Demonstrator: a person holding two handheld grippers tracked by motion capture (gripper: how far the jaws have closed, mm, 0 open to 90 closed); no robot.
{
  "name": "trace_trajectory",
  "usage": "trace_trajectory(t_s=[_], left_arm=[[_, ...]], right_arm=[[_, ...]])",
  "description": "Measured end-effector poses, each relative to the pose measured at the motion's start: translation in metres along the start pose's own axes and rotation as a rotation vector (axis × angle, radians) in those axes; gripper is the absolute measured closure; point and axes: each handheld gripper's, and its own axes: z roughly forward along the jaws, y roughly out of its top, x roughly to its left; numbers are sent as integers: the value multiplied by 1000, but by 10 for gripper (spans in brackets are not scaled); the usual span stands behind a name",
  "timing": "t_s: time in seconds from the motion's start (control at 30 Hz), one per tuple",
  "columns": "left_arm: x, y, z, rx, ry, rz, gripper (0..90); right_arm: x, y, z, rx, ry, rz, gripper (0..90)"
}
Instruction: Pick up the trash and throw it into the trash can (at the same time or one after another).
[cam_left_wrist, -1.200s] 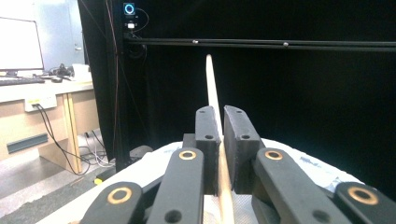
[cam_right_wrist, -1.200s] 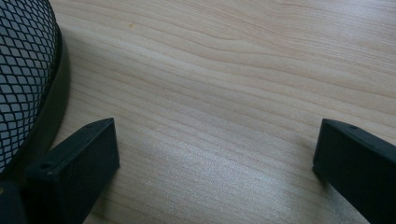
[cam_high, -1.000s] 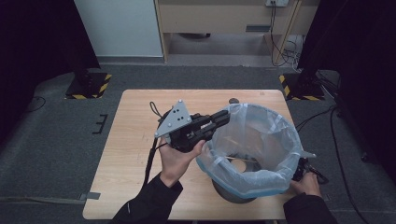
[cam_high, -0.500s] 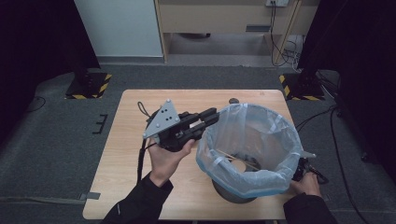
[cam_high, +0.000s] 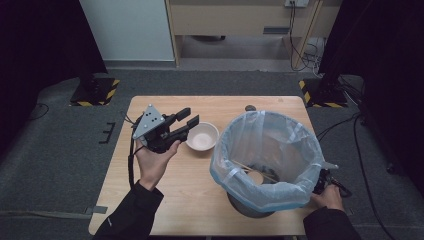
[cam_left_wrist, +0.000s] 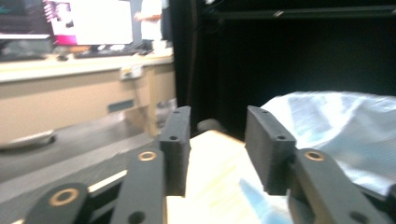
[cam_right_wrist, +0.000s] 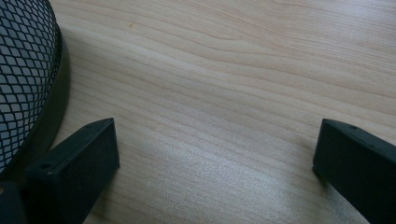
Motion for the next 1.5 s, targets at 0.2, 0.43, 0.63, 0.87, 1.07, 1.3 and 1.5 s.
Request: trace_trajectory(t_s=[0.2, 0.43, 0.63, 0.87, 1.07, 1.3, 1.5], left_arm=[[26, -30, 11, 73, 95, -35, 468], [49, -61, 23, 160, 173, -53, 388], [66, -93, 38, 232, 218, -88, 354], [80, -123, 57, 313, 258, -107, 334], [89, -140, 70, 367, 287, -128, 332], [97, -168, 87, 446, 299, -186, 346], [96, -183, 94, 487, 296, -218, 375]], right_arm=[[0, 0, 0, 0, 0, 1, 5], [0, 0, 0, 0, 0, 0, 5], [0, 0, 0, 0, 0, 1, 5], [0, 0, 0, 0, 0, 1, 5], [0, 0, 0, 0, 0, 1, 5], [0, 0, 0, 0, 0, 1, 5], [0, 0, 0, 1, 2, 1, 5]])
